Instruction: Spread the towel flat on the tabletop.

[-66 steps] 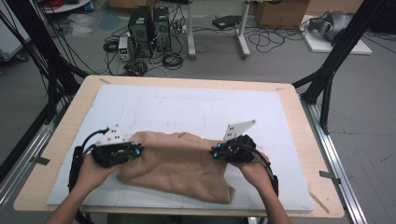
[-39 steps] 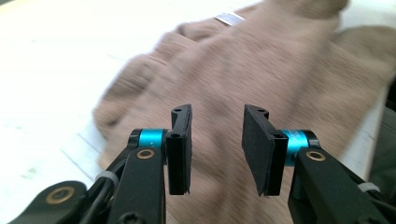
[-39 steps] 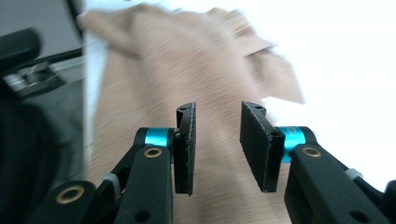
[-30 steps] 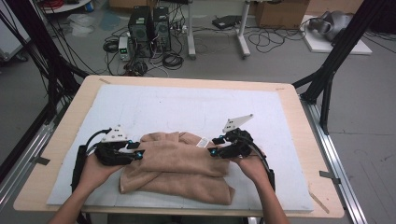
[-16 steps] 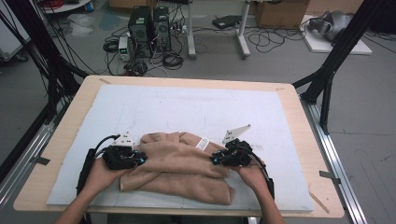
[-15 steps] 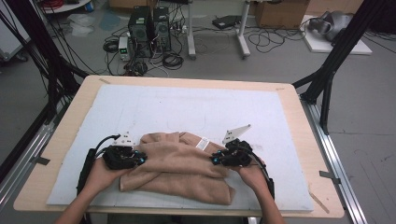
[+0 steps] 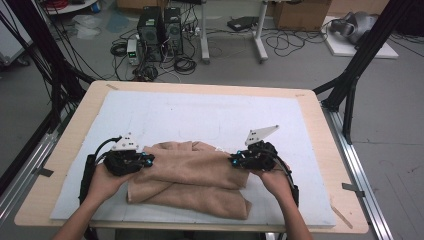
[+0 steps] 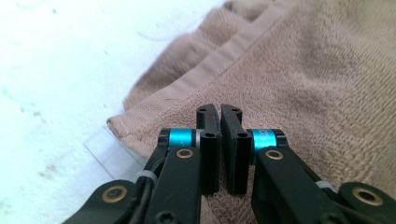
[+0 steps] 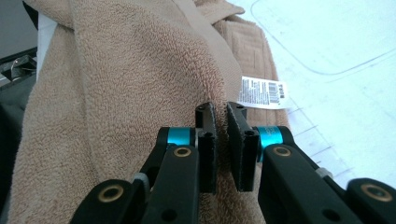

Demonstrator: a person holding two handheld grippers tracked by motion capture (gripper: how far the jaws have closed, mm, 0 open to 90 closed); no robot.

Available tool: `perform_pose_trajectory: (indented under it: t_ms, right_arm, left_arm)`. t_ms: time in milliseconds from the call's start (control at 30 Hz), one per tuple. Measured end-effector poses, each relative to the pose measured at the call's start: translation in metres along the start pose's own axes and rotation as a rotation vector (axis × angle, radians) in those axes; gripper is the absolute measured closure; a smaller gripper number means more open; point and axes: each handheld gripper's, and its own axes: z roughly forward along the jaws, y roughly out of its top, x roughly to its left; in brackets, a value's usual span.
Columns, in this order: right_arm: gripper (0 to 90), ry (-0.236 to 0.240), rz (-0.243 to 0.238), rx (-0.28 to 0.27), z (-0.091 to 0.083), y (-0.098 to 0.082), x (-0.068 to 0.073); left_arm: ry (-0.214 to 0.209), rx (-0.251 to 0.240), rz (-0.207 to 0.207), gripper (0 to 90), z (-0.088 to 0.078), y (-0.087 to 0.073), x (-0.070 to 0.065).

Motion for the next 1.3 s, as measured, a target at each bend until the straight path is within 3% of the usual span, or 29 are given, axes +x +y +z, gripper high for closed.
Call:
perform_pose_trajectory:
  t_ms: [267,400,533,567,633,667,700,733,767,800,833,867,900,933,967,1000,1067,1100,1233,1300]
  right_arm:
    - [83.3,0.001,0.004,-0.011,-0.007,0.002,-0.002]
    - [83.3,-0.007,0.0,-0.007,-0.009,0.007,-0.006]
    - [83.3,-0.006,0.014,0.016,-0.005,0.014,-0.023]
    - [83.3,-0.006,0.014,0.016,-0.005,0.014,-0.023]
    - [83.4,-0.036,0.035,0.032,-0.004,0.025,-0.043]
    - [83.4,-0.036,0.035,0.032,-0.004,0.025,-0.043]
    - [83.6,-0.081,0.045,0.012,-0.008,0.04,-0.062]
    - [83.6,-0.101,0.051,-0.015,-0.01,0.05,-0.073]
    - [83.0,-0.144,0.044,-0.033,-0.013,0.063,-0.084]
    - [77.7,-0.216,0.032,-0.041,-0.015,0.076,-0.094]
    - [66.3,-0.3,0.043,-0.041,-0.016,0.087,-0.104]
    - [57.5,-0.366,0.092,-0.044,-0.017,0.094,-0.114]
    - [54.4,-0.362,0.161,-0.06,-0.018,0.097,-0.124]
    - [54.4,-0.362,0.161,-0.06,-0.018,0.097,-0.124]
    - [53.5,-0.344,0.19,-0.079,-0.014,0.094,-0.13]
    - [53.1,-0.33,0.183,-0.061,-0.01,0.092,-0.128]
    - [50.3,-0.287,0.167,-0.014,0.001,0.085,-0.123]
    - [50.3,-0.275,0.156,-0.01,0.006,0.08,-0.118]
    - [49.1,-0.218,0.133,0.011,0.016,0.062,-0.097]
    - [47.6,-0.204,0.125,0.014,0.015,0.054,-0.086]
  left_arm:
    - [0.023,-0.053,-0.011,86.2,-0.008,0.009,0.001]
    - [0.038,-0.054,0.001,86.2,-0.007,0.015,0.003]
    - [0.05,-0.049,-0.006,86.2,0.0,0.023,0.013]
    - [0.049,-0.044,-0.016,86.2,0.003,0.027,0.018]
    - [0.072,-0.073,-0.058,86.3,0.011,0.044,0.034]
    - [0.072,-0.073,-0.058,86.3,0.011,0.044,0.034]
    - [0.082,-0.087,-0.068,86.4,0.012,0.054,0.043]
    - [0.129,-0.133,-0.079,86.4,0.015,0.08,0.06]
    - [0.161,-0.144,-0.075,86.3,0.019,0.096,0.07]
    - [0.161,-0.144,-0.075,85.3,0.019,0.096,0.07]
    - [0.206,-0.148,-0.066,80.3,0.022,0.111,0.08]
    - [0.282,-0.138,-0.065,71.4,0.025,0.123,0.087]
    - [0.312,-0.116,-0.094,65.9,0.028,0.13,0.096]
    - [0.282,-0.116,-0.142,63.0,0.029,0.133,0.103]
    - [0.262,-0.127,-0.163,62.6,0.03,0.132,0.106]
    - [0.247,-0.102,-0.139,61.8,0.033,0.125,0.106]
    - [0.206,-0.091,-0.138,60.6,0.036,0.114,0.104]
    - [0.206,-0.091,-0.138,59.0,0.036,0.114,0.104]
    - [0.138,-0.071,-0.127,57.2,0.041,0.084,0.088]
    - [0.131,-0.067,-0.12,56.0,0.04,0.078,0.084]
